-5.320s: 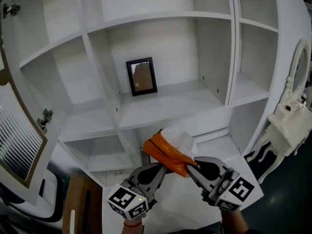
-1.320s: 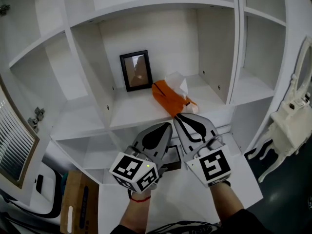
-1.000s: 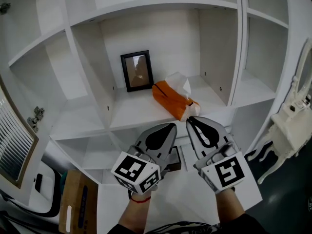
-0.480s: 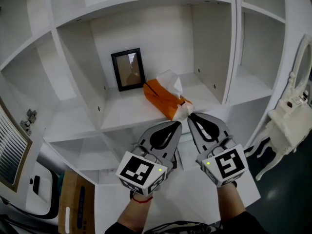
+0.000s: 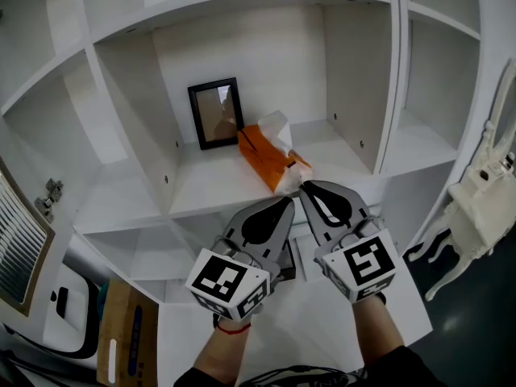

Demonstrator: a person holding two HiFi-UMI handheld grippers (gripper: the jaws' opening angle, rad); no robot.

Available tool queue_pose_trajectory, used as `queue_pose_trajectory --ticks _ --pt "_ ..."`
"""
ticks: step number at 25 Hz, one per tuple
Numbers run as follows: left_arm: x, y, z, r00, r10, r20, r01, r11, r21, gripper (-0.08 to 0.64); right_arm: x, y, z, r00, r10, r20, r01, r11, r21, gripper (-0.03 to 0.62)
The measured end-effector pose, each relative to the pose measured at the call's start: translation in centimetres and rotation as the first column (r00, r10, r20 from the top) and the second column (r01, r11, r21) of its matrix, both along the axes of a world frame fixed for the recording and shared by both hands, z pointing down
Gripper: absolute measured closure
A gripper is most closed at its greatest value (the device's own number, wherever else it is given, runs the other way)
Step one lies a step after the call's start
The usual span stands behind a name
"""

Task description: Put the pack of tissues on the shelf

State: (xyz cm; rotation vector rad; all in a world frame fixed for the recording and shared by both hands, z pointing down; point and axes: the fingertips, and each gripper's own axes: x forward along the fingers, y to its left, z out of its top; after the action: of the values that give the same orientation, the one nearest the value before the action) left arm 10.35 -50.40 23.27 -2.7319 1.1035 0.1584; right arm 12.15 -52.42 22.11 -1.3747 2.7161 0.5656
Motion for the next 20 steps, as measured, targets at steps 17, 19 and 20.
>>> queue_pose_trajectory --ticks 17,19,20 --pt "-1.1 -0.6 0.4 0.999 -0.032 -0.01 0.032 0.999 -0.009 0.554 -1.4 -2.0 0.0 1.0 0.002 -0.019 -0.003 0.999 -0.039 0.574" --pt "-1.1 -0.5 0.5 0.999 -0.033 -0.012 0.032 0.999 -0.011 0.554 -1.4 -1.8 0.1 1.0 -0.005 -0.011 0.004 0.999 -0.046 0.574" --pt "-1.2 -0.5 0.6 0.999 -0.034 -0.014 0.034 0.999 -0.013 0.554 -1.4 -1.6 0.0 1.0 -0.009 -0.002 0.009 0.999 -0.042 0.574"
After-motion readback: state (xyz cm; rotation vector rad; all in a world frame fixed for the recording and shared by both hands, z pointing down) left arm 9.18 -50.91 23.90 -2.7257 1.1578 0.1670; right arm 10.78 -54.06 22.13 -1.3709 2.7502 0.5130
